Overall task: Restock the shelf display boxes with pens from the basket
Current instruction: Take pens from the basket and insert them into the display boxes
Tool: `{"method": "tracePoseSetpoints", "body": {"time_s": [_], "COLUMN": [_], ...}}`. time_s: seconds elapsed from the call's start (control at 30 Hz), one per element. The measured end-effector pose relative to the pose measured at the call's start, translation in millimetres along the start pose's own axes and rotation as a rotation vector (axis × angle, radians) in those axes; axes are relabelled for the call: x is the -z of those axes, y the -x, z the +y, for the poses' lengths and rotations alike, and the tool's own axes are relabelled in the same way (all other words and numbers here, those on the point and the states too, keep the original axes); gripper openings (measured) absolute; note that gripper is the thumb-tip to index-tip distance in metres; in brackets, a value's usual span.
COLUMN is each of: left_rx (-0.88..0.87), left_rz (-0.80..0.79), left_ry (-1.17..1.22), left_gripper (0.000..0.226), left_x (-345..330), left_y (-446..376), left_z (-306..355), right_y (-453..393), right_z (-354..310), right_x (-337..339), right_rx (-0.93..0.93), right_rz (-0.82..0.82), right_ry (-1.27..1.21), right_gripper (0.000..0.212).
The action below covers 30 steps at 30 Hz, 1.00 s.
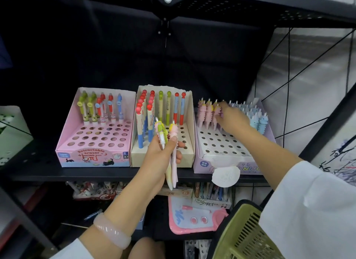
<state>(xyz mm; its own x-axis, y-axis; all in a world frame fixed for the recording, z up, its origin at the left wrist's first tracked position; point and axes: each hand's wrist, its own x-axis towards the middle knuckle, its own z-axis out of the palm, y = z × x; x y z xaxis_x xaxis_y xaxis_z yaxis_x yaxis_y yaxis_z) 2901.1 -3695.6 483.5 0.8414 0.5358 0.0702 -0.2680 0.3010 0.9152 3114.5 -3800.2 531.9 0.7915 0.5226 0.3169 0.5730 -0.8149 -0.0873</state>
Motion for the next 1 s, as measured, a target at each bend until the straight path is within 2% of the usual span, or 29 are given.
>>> {"method": "tracePoseSetpoints", "body": {"time_s": [0.07, 0.13, 0.2, 0.23, 0.27, 0.33, 0.4, 0.43, 0.5, 0.6, 0.73, 0.8, 0.83, 0.93, 1.0], "left_rx": [0.003, 0.000, -0.001, 0.002, 0.007, 0.012, 0.007, 0.003, 0.000, -0.015, -0.017, 0.000, 0.016, 0.090, 0.132], "left_rz": [0.003, 0.011, 0.022, 0.031, 0.042, 0.055, 0.052, 0.047, 0.039, 0.017, -0.016, -0.009, 0.000, 0.005, -0.024], "left_ry": [0.006, -0.005, -0.026, -0.034, -0.043, -0.055, -0.059, -0.064, -0.074, -0.062, -0.054, -0.047, -0.034, -0.043, -0.065], "left_gripper": [0.011, 0.010, 0.009, 0.008, 0.007, 0.006, 0.006, 0.006, 0.008, 0.012, 0.014, 0.015, 0.013, 0.011, 0.014], "left_x": [0, 0, -1, -2, -2, -5, -8, -10, -13, -17, -24, -26, -26, -19, -13], "left_y": [1, 1, 1, 1, 1, 1, 2, 3, 5, 7, 9, 9, 9, 10, 10], "left_z": [1, 1, 1, 0, 0, -1, -1, 0, 1, 4, 6, 6, 6, 8, 8], "right_y": [6, 12, 19, 23, 30, 48, 64, 70, 75, 75, 77, 76, 73, 53, 36], "right_z": [1, -2, -12, -20, -28, -45, -54, -57, -60, -60, -58, -58, -57, -44, -32], "right_x": [-1, 3, 9, 13, 17, 23, 23, 23, 23, 27, 31, 35, 39, 54, 60], "right_rx": [-0.006, -0.011, 0.009, 0.020, 0.034, 0.083, 0.133, 0.150, 0.149, 0.131, 0.132, 0.122, 0.106, 0.043, 0.030], "right_rz": [-0.016, 0.048, 0.143, 0.140, 0.070, -0.211, -0.462, -0.512, -0.501, -0.451, -0.519, -0.435, -0.338, 0.113, 0.344], "right_ry": [0.010, -0.037, -0.235, -0.394, -0.562, -0.834, -0.991, -1.059, -1.170, -1.212, -1.273, -1.272, -1.275, -1.221, -1.019], "right_gripper": [0.044, 0.049, 0.045, 0.038, 0.030, 0.024, 0.020, 0.017, 0.015, 0.015, 0.011, 0.006, 0.006, 0.007, 0.011]}}
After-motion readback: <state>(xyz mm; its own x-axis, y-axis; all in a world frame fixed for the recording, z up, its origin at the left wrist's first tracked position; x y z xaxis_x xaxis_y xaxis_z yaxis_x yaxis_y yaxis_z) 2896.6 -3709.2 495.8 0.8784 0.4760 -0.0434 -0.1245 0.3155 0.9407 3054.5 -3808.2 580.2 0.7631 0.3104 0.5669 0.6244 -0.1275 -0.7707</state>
